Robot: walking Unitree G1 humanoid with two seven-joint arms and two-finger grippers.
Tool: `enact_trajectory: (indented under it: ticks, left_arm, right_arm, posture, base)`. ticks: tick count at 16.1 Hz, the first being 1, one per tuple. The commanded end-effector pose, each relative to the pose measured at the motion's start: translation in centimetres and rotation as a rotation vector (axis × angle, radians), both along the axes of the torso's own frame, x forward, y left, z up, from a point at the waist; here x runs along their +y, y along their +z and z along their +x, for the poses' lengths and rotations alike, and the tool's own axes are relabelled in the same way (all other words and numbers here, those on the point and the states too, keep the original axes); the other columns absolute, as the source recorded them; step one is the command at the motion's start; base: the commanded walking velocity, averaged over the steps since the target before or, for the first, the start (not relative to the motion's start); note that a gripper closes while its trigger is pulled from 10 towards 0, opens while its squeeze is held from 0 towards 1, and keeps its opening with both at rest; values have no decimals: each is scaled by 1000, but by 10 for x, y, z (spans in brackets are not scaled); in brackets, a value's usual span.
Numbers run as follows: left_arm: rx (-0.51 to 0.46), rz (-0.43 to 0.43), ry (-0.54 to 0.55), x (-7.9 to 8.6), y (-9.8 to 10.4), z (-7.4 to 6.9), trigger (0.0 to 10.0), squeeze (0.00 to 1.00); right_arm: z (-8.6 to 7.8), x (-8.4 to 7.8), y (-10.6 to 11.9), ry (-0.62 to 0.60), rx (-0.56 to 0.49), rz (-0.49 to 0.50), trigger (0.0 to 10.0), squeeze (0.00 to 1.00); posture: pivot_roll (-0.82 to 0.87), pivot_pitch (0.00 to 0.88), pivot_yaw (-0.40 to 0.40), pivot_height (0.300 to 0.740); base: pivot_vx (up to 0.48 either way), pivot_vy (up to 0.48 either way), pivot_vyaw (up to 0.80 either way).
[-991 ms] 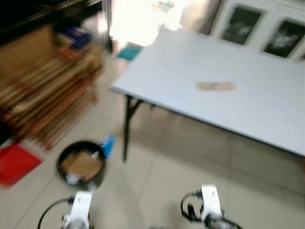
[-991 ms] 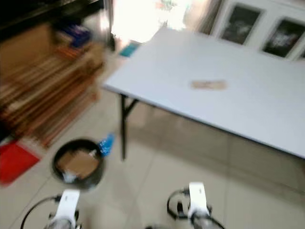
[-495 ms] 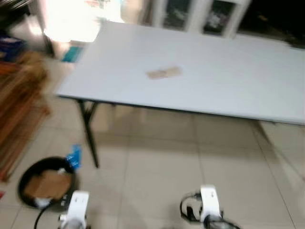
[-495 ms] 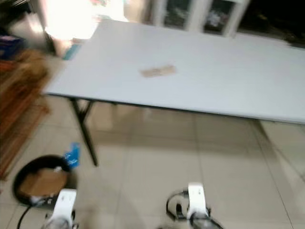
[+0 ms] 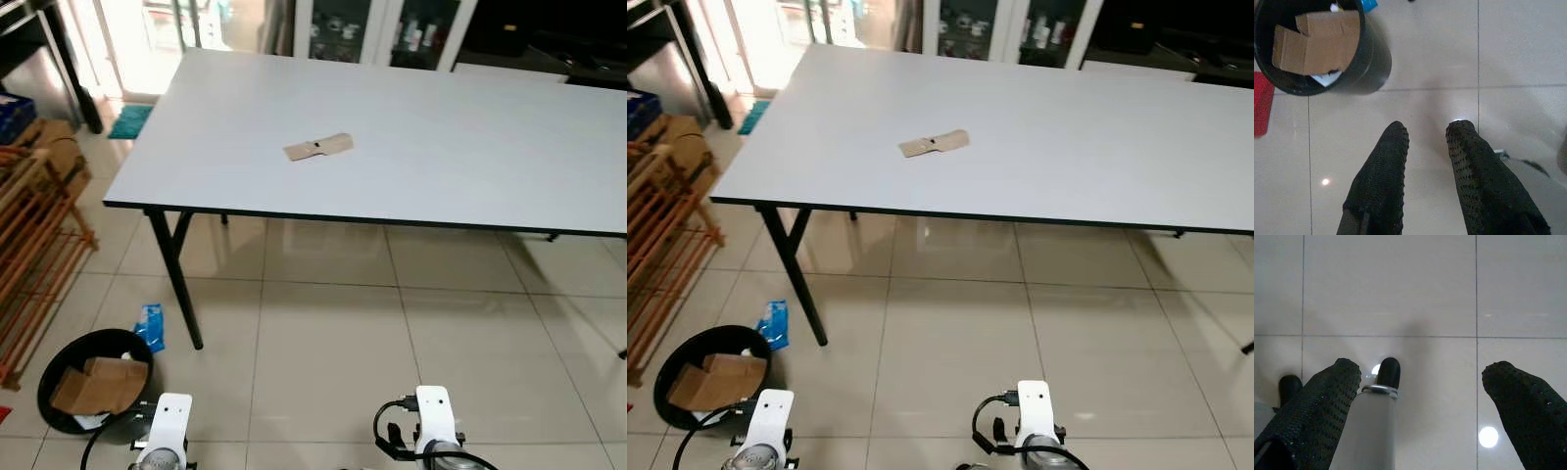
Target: Picking trash to rubbish bin
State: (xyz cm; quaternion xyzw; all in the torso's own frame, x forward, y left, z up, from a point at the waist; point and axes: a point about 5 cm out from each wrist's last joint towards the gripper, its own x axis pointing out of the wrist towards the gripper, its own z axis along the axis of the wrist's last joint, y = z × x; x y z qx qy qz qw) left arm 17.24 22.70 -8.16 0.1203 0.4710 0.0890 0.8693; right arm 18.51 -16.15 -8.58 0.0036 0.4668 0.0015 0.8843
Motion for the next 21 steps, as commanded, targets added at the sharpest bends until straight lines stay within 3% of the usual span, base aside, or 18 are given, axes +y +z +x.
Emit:
enact_trajectory:
  ticks: [1, 3, 4, 6, 7, 10, 11, 12, 14, 16, 18, 21]
  left_arm:
    - [-49, 12, -6, -3, 1, 1, 10000, 0]
    - [-97, 6, 14, 1, 5, 4, 10000, 0]
    - [-175, 32, -3, 14, 22, 32, 10000, 0]
    - [-382, 56, -3, 12, 53, 71, 10000, 0]
    - [-416, 59, -3, 12, 58, 76, 10000, 0]
    - [-787, 108, -84, -5, 124, 122, 10000, 0]
    - [-824, 105, -94, -7, 133, 127, 10000, 0]
    - [-954, 85, -127, -18, 166, 145, 10000, 0]
    - [-1133, 63, -190, -37, 220, 162, 10000, 0]
    - [-1235, 23, -219, -48, 251, 168, 10000, 0]
    - [-1281, -10, -226, -54, 270, 172, 10000, 0]
    - [-1204, 4, -224, -58, 264, 181, 10000, 0]
  right_arm:
    - [15, -5, 9, 0, -67, -12, 10000, 0]
    - [32, -9, 19, -28, -140, 4, 10000, 0]
    - [48, -12, 30, -16, -204, 11, 10000, 0]
    - [72, -22, 52, -15, -343, -22, 10000, 0]
    - [76, -23, 56, -17, -371, -24, 10000, 0]
    - [124, -23, 119, -29, -731, -36, 10000, 0]
    - [129, -22, 128, -33, -772, -29, 10000, 0]
    - [147, -17, 163, -42, -915, -22, 10000, 0]
    - [166, -3, 224, -33, -1135, 1, 10000, 0]
    - [172, 4, 256, -35, -1241, 16, 10000, 0]
    - [173, 14, 276, -16, -1297, 44, 10000, 0]
    - [178, 27, 291, -5, -1314, 76, 10000, 0]
  posture:
    - [27, 73, -82, 740]
    - [19, 71, -81, 740]
    - [14, 70, -82, 740]
    - [9, 70, -85, 740]
    - [9, 71, -86, 740]
    - [1, 70, -81, 740]
    - [1, 69, -81, 740]
    - [1, 63, -78, 740]
    - [-2, 54, -73, 740]
    - [-3, 41, -74, 740]
    - [-3, 34, -75, 740]
    - [-1, 7, -74, 740]
  base:
    - [0, 0, 0]
    - [0, 0, 0]
    - [0, 0, 0]
    - [0, 0, 0]
    - [0, 0, 0]
    - [0, 0, 0]
    - [0, 0, 0]
    - [0, 0, 0]
    - [0, 0, 0]
    - [0, 0, 0]
    - [0, 0, 0]
    - [0, 0, 0]
